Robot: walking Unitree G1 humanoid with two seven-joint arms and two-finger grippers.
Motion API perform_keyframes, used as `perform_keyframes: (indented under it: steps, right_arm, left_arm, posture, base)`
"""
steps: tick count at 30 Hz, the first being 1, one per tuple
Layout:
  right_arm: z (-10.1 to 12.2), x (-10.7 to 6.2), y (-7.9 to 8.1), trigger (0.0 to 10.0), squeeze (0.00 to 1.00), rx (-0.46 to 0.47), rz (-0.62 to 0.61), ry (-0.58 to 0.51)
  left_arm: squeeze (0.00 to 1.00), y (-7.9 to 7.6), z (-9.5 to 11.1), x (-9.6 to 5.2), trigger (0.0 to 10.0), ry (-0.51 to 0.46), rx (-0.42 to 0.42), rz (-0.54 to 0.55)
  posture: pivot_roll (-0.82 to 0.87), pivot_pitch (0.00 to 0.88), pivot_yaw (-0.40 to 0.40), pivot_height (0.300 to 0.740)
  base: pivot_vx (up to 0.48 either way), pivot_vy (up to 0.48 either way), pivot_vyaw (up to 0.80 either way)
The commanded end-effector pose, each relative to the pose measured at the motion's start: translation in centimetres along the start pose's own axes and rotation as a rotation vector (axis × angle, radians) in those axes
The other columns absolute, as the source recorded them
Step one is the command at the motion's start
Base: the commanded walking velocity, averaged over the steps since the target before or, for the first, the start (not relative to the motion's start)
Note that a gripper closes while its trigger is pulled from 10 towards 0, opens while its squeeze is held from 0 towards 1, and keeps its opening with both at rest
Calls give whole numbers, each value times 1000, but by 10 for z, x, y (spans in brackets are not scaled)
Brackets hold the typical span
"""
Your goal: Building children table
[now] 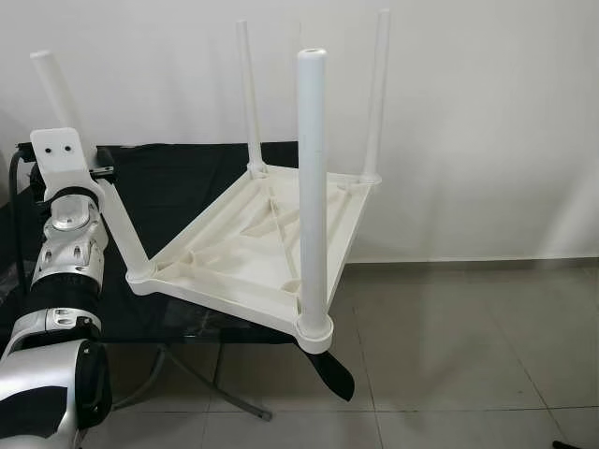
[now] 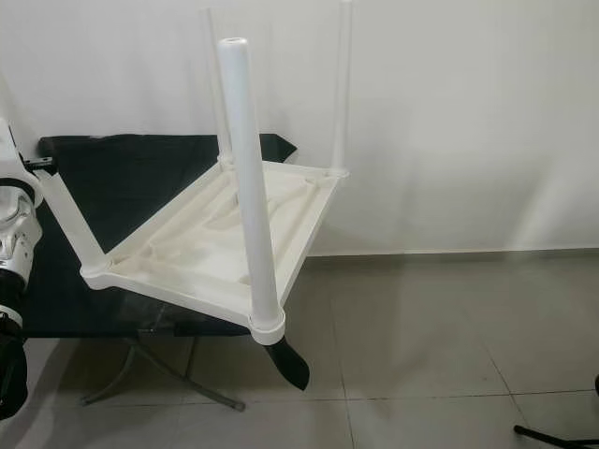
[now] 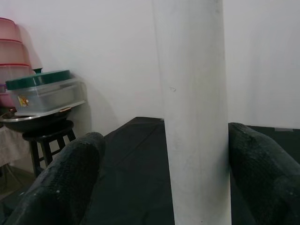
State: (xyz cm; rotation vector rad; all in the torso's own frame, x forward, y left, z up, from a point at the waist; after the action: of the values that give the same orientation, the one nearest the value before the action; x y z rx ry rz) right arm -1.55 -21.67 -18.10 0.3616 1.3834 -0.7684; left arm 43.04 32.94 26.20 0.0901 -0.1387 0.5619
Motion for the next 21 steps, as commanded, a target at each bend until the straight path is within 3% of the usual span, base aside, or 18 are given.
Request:
perform_keyframes:
  steps: [1,18,19,21]
  right_arm:
    - [377,-244,224,10000,0,-453,453,-1224]
    - [377,-244,224,10000,0,-453,453,-1224]
    - [376,-245,224,10000,0,-458,457,-1226]
    - [376,-245,224,10000,0,-458,457,-1226]
  left_arm:
    - [0,4,-7,0,10000,22,1,11]
    - [0,4,-7,0,10000,22,1,11]
    - [0,13,-5,1,10000,15,5,39]
    - [0,13,-5,1,10000,15,5,39]
  posture:
    - [88,0,-8,740]
    - [88,0,-8,740]
    - [88,0,0,740]
    - [88,0,0,740]
  base:
    - [0,0,0]
    - [0,0,0]
    - [0,0,0]
    - [0,0,0]
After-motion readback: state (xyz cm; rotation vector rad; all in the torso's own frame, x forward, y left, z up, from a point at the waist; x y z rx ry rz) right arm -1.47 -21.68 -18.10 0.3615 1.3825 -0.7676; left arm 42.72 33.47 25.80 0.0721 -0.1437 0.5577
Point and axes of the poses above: a point about 5 cm out from each wrist's last joint towards the gripper, its own x axis pointing out of the wrist towards the gripper, its own z axis along the axis of the wrist's last joint, y = z × x, the point moved 6 cm from there along x, pointing out of the wrist towards the gripper, and after that the axes turned 2 degrees about x, right-handed, at the moved point
